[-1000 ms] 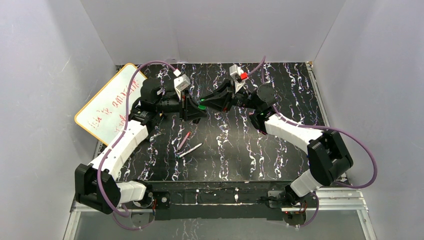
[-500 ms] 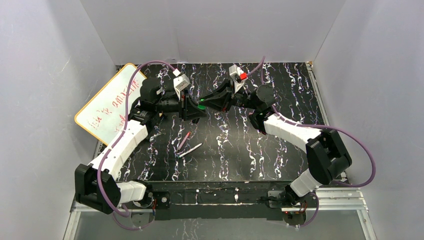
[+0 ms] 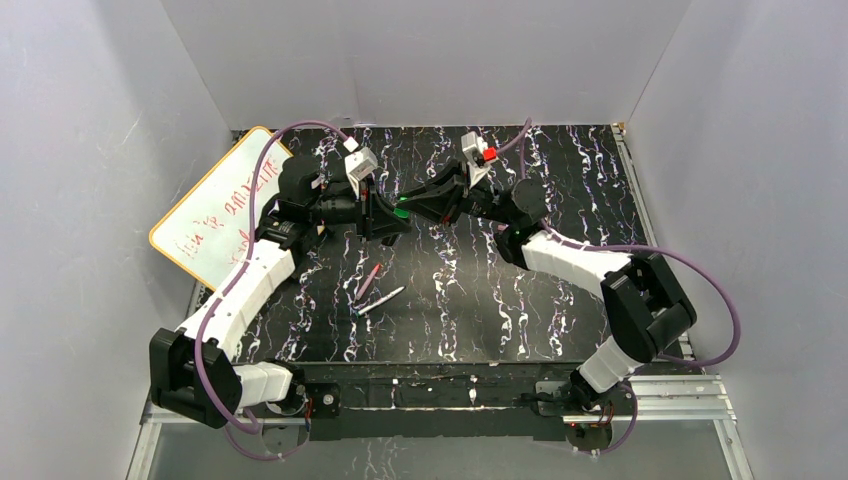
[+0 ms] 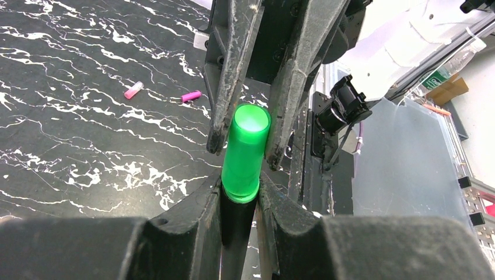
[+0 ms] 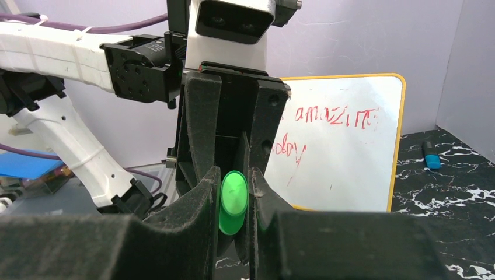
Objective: Insert the pens into the pen caps
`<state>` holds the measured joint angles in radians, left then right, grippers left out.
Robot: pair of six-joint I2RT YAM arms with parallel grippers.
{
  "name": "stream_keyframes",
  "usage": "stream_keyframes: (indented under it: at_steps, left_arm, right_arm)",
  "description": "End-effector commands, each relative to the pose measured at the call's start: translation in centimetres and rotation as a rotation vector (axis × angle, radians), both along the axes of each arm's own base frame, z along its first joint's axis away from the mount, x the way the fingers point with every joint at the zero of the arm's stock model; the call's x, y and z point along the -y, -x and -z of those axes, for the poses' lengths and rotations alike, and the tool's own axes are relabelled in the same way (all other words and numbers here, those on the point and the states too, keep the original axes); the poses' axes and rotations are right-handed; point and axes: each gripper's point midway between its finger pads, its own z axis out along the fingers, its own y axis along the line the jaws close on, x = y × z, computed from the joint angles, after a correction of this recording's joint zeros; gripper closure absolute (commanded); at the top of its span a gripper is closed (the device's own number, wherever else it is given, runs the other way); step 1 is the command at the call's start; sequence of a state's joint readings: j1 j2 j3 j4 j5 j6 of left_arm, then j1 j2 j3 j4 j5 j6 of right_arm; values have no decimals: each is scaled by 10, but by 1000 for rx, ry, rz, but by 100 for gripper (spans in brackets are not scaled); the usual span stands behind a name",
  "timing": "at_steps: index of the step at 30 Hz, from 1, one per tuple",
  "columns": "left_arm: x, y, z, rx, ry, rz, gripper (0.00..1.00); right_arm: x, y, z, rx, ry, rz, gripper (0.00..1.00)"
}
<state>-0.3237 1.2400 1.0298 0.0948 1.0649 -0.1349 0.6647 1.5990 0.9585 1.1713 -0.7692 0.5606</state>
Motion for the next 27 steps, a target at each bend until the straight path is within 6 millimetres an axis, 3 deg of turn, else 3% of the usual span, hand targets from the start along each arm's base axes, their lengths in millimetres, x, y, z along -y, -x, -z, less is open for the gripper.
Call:
stream_keyframes:
  at_steps: [1, 19, 27]
  left_arm:
    - [-19, -1, -189, 671, 250, -149, 100]
    - [-26, 5, -204, 715, 269, -176, 100]
    - [-25, 2, -194, 687, 248, -173, 100]
  right_arm:
    - [-4, 124, 149, -435, 434, -541, 90]
    - [-11, 136, 159, -463, 460, -572, 91]
    - [-14, 135, 157, -454, 460, -573, 91]
